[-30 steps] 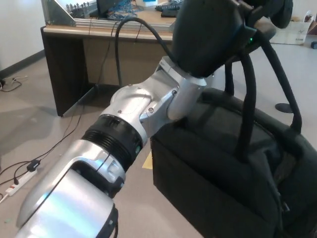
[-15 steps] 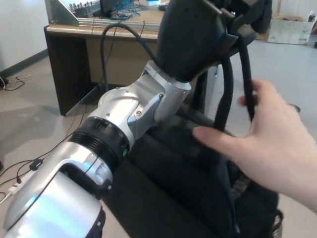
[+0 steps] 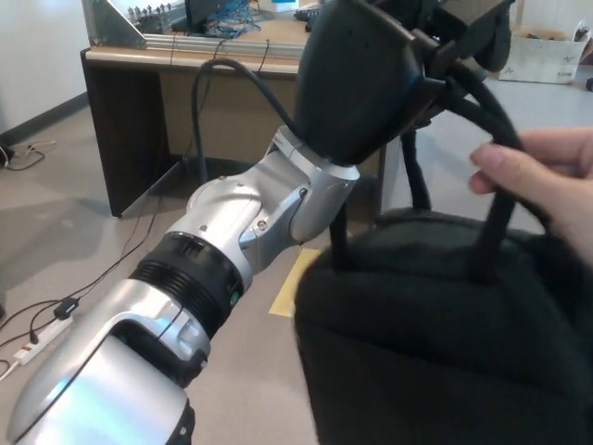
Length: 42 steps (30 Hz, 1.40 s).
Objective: A person hands over a black lunchbag to the robot and the robot uses its left hand to grab the strips of the lunchbag, the gives it back to the person.
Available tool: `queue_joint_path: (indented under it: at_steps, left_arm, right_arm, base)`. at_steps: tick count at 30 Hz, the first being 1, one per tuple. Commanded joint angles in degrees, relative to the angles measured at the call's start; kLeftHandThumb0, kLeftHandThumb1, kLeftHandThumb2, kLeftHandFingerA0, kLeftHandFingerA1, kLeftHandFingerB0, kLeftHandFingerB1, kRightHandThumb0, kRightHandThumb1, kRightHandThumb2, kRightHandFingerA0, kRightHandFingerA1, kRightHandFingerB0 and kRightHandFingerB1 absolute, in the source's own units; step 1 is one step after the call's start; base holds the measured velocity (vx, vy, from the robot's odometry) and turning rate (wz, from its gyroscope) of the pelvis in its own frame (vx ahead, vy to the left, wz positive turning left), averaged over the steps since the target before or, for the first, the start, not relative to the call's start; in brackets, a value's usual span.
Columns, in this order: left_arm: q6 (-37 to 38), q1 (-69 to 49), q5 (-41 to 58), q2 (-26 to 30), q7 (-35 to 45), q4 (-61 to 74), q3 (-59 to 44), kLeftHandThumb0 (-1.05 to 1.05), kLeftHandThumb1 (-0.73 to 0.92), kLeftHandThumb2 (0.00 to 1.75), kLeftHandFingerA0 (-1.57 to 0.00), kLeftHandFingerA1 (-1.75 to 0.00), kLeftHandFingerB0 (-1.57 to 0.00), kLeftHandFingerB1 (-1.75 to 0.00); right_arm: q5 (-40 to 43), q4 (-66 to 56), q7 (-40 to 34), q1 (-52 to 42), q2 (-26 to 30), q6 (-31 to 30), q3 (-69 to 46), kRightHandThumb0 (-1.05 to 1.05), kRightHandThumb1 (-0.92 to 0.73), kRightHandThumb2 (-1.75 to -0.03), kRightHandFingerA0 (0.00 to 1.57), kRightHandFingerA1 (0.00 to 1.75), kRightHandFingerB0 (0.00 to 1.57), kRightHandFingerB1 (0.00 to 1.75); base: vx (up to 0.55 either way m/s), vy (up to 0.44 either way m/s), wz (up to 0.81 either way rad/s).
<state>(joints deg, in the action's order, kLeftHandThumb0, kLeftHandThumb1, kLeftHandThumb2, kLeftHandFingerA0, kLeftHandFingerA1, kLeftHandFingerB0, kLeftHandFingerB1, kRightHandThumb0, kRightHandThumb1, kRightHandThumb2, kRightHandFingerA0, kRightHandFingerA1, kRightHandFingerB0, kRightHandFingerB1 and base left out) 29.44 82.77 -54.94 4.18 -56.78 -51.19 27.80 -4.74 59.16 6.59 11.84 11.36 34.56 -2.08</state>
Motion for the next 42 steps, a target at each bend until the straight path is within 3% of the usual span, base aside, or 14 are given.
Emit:
queue_joint_path:
  at_steps: [1, 2, 3, 4, 5, 10, 12, 18, 20, 25, 26, 29, 31, 42]
  left_arm:
    - [-0.4, -2.5, 5.6, -0.1, 7.9, 2.7, -2.1, -0.50, 0.45, 0.82, -0.49, -0.79, -0.42, -0.58]
    - [-2.6, -4.3, 10.0, 0.5, 20.6, 6.5, -3.3, -0.72, 0.44, 0.85, 0.00, -0.13, -0.05, -0.22]
    - [-4.1, -5.0, 11.2, 1.0, 25.6, 8.6, -3.4, -0.84, 0.59, 0.58, 0.00, 0.00, 0.00, 0.00]
    - [-5.0, -5.5, 11.6, 1.5, 28.5, 10.2, -3.4, -0.89, 0.47, 0.82, 0.00, 0.00, 0.00, 0.00]
    - [-5.4, -6.3, 12.3, 2.2, 31.2, 12.3, -3.5, -0.94, 0.60, 0.58, 0.00, 0.00, 0.00, 0.00]
    - [-6.4, -9.3, 13.3, 3.7, 35.9, 18.3, -4.0, -0.94, 0.61, 0.58, 0.00, 0.00, 0.00, 0.00]
    - [-6.8, -10.8, 13.6, 4.1, 36.6, 20.6, -4.2, -0.98, 0.51, 0.88, 0.00, 0.00, 0.00, 0.00]
    - [-7.1, -14.5, 14.5, 5.3, 38.8, 26.9, -5.8, -0.97, 0.66, 0.60, 0.00, 0.00, 0.00, 0.00]
    - [-7.0, -16.1, 15.7, 6.0, 40.0, 29.6, -6.6, -0.95, 0.50, 0.87, 0.00, 0.00, 0.00, 0.00]
    - [-8.1, -29.8, 19.6, 11.0, 41.9, 46.5, -12.2, -0.93, 0.49, 0.86, 0.00, 0.00, 0.00, 0.00]
    - [-7.9, -32.7, 20.0, 11.9, 41.7, 48.7, -13.4, -0.93, 0.61, 0.58, 0.00, 0.00, 0.00, 0.00]
    - [-4.4, -48.9, 23.1, 18.7, 41.1, 54.5, -19.7, -0.81, 0.43, 0.77, 0.00, 0.00, 0.00, 0.00]
    - [-2.9, -54.8, 22.7, 20.0, 39.2, 54.5, -21.5, -0.79, 0.54, 0.57, 0.00, 0.00, 0.00, 0.00]
    - [14.7, -87.3, 28.3, 24.2, 28.5, 27.8, -25.5, -0.80, 0.47, 0.83, 0.00, 0.00, -0.03, -0.04]
  right_arm:
    - [0.3, 0.4, 0.0, 0.2, 0.5, -0.3, -0.2, -0.55, -0.51, -0.84, 0.62, 0.62, 0.33, 0.47]
    - [0.1, 0.4, -0.1, 0.4, 0.5, -0.7, -0.1, -0.54, -0.51, -0.84, 0.63, 0.62, 0.33, 0.47]
    - [0.0, 0.4, -0.2, 0.5, 0.5, -0.7, -0.1, -0.54, -0.51, -0.83, 0.64, 0.62, 0.33, 0.47]
    - [-0.1, 0.5, -0.3, 0.6, 0.6, -0.5, 0.0, -0.49, -0.62, -0.58, 0.71, 0.51, 0.39, 0.35]
    - [-0.1, 0.5, -0.2, 0.5, 0.7, -0.5, 0.0, -0.53, -0.51, -0.83, 0.64, 0.62, 0.33, 0.47]
    - [-0.2, 0.2, -0.3, 0.1, 0.8, -0.6, 0.2, -0.49, -0.63, -0.58, 0.73, 0.51, 0.39, 0.35]
    - [-0.2, 0.3, -0.2, 0.0, 0.8, -0.2, 0.2, -0.48, -0.63, -0.58, 0.73, 0.52, 0.39, 0.35]
    - [-0.2, 0.1, -0.3, 0.0, 0.6, -0.3, 0.2, -0.50, -0.63, -0.58, 0.74, 0.51, 0.38, 0.35]
    - [0.0, 0.0, -0.1, 0.2, 0.6, -0.6, 0.2, -0.50, -0.62, -0.58, 0.74, 0.51, 0.39, 0.35]
    - [0.7, 0.6, 0.3, 0.5, 0.7, -0.6, -0.5, -0.53, -0.60, -0.58, 0.74, 0.53, 0.39, 0.35]
    - [1.0, 0.5, 0.5, 0.3, 0.9, -0.4, -0.7, -0.51, -0.61, -0.58, 0.74, 0.53, 0.40, 0.35]
    - [1.9, 0.1, 0.6, -0.3, 0.7, -0.2, -1.5, -0.44, -0.62, -0.58, 0.75, 0.53, 0.42, 0.35]
    - [2.3, 0.3, 0.6, -0.1, 0.6, -0.8, -1.9, -0.41, -0.62, -0.58, 0.74, 0.53, 0.42, 0.36]
    - [0.7, 0.4, -2.2, -1.0, 1.1, 1.1, -1.9, -0.52, -0.52, -0.85, 0.56, 0.61, 0.34, 0.48]
  base:
    - [0.00, 0.000, 0.00]
    - [0.00, 0.000, 0.00]
    - [0.00, 0.000, 0.00]
    - [0.00, 0.000, 0.00]
    - [0.00, 0.000, 0.00]
    - [0.00, 0.000, 0.00]
    - [0.00, 0.000, 0.00]
    - [0.00, 0.000, 0.00]
    - [0.00, 0.000, 0.00]
    - [0.00, 0.000, 0.00]
    - [0.00, 0.000, 0.00]
    - [0.00, 0.000, 0.00]
    - [0.00, 0.000, 0.00]
    - [0.00, 0.000, 0.00]
